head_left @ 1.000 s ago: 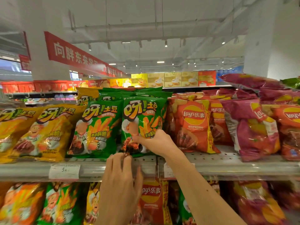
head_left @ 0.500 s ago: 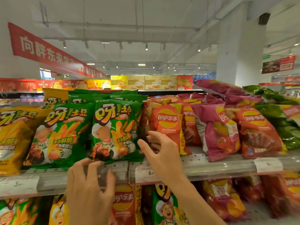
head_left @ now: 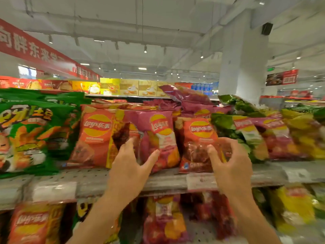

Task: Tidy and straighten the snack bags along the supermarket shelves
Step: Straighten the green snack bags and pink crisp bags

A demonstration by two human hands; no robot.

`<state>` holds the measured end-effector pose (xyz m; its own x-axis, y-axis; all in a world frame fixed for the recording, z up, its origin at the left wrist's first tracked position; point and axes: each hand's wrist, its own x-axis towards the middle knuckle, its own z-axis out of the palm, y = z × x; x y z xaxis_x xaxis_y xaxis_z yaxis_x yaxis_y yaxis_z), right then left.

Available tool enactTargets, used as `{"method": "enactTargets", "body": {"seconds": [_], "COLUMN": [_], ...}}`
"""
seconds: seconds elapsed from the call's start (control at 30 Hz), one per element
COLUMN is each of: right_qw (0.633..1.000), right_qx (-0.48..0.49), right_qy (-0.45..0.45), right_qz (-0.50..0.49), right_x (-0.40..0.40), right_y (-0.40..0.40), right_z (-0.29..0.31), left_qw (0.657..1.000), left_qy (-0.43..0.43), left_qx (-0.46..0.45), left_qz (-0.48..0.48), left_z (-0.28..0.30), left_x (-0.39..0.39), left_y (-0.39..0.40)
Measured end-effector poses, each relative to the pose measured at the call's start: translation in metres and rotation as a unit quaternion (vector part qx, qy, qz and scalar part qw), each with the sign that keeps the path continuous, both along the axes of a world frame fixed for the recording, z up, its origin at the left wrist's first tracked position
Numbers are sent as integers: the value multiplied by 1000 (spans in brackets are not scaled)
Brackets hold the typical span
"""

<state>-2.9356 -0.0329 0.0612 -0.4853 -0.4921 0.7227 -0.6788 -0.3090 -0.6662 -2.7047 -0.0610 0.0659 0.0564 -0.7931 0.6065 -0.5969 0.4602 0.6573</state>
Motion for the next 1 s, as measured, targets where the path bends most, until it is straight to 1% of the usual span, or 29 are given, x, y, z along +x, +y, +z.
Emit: {"method": "enactTargets", "body": {"seconds": [0.07,0.13,0.2,0.27,0.37,0.47,0.57,0.67,0.73,0.8,0.9,1.0], "right_qw": [999,990,969,942,912,895,886,884,888,897,921,945], "right_qx": [51,126,213,278,343,374,371,347,321,290,245,172], "right_qy": [14,26,40,51,66,61,50,46,43,36,32,17], "right_qz": [5,50,118,180,215,234,275,310,328,331,302,277], "right_x": [-33,-54,-66,-71,-76,-78,-74,-70,-68,-66,-62,-66], "right_y": [-7,-19,-33,-49,-70,-80,-80,-78,-76,-74,-68,-58], "right_z": [4,9,15,20,29,33,34,31,29,28,26,26], "left_qw": [998,996,991,984,976,967,959,964,966,966,967,963], "left_qy": [2,27,75,117,137,176,219,221,214,214,217,229], "left_qx": [63,90,106,132,159,163,159,126,123,125,119,120], "left_qz": [6,-3,-18,-33,-62,-82,-85,-75,-73,-73,-59,-71], "left_z": [10,14,17,18,17,16,15,13,13,15,15,19], "left_x": [-20,-30,-32,-30,-27,-23,-19,-20,-21,-21,-17,-19], "left_y": [-13,-26,-37,-47,-55,-59,-61,-58,-55,-52,-51,-53]}}
